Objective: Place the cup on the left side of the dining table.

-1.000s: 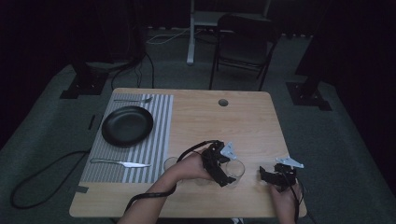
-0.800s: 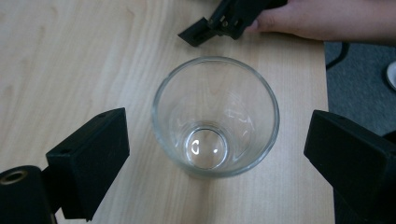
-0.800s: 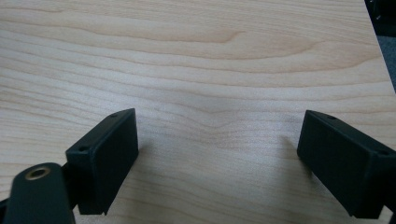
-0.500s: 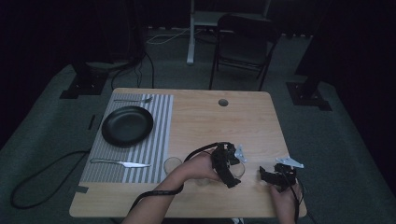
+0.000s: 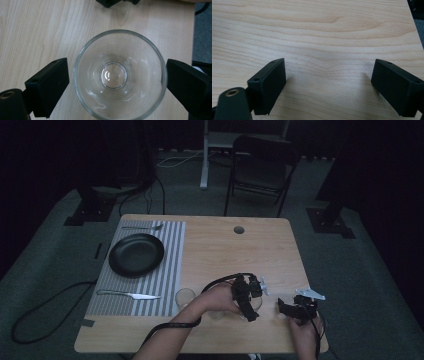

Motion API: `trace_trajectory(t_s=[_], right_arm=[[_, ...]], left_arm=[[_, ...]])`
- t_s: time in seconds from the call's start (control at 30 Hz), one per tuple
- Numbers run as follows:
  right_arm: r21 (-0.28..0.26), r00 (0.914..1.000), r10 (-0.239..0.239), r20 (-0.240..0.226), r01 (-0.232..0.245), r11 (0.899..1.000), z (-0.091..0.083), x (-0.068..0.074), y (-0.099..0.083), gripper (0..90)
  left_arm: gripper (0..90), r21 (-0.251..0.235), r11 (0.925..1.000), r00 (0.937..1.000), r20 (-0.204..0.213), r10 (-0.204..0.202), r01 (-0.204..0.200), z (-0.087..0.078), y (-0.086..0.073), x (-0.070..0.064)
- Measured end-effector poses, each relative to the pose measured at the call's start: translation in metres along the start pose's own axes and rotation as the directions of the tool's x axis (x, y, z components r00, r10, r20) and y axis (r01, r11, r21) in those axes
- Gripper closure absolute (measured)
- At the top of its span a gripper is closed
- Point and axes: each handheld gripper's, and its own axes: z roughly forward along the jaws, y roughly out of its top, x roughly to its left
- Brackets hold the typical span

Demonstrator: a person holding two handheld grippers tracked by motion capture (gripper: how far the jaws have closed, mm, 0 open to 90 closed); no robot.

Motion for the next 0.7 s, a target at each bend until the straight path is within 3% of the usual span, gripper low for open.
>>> trace_trajectory(t_s=[0.07, 0.27, 0.53, 0.7], right_arm=[[0.000, 1.0000, 0.000, 0.000, 0.000, 1.000, 0.0000, 0.0000, 0.0000, 12.0], [-0.001, 1.0000, -0.001, 0.000, 0.001, 1.000, 0.0000, -0.0001, 0.0000, 12.0], [-0.002, 1.0000, 0.000, 0.001, 0.000, 1.000, 0.0001, 0.0000, 0.0000, 12.1], [-0.002, 1.0000, 0.000, 0.001, 0.000, 1.000, 0.0001, 0.0000, 0.0000, 12.3]], left_arm=[[7.2, 0.015, 0.9999, 1.0000, 0.000, -0.002, 0.002, 0.0014, 0.0012, -0.0001], [28.3, 0.048, 0.9985, 0.9996, -0.001, -0.029, 0.029, 0.0057, 0.0038, 0.0013], [29.0, 0.092, 0.9943, 0.9985, 0.002, -0.054, 0.054, 0.0055, 0.0086, 0.0027], [29.1, 0.092, 0.9924, 0.9966, -0.013, -0.081, 0.082, 0.0056, 0.0094, 0.0036]])
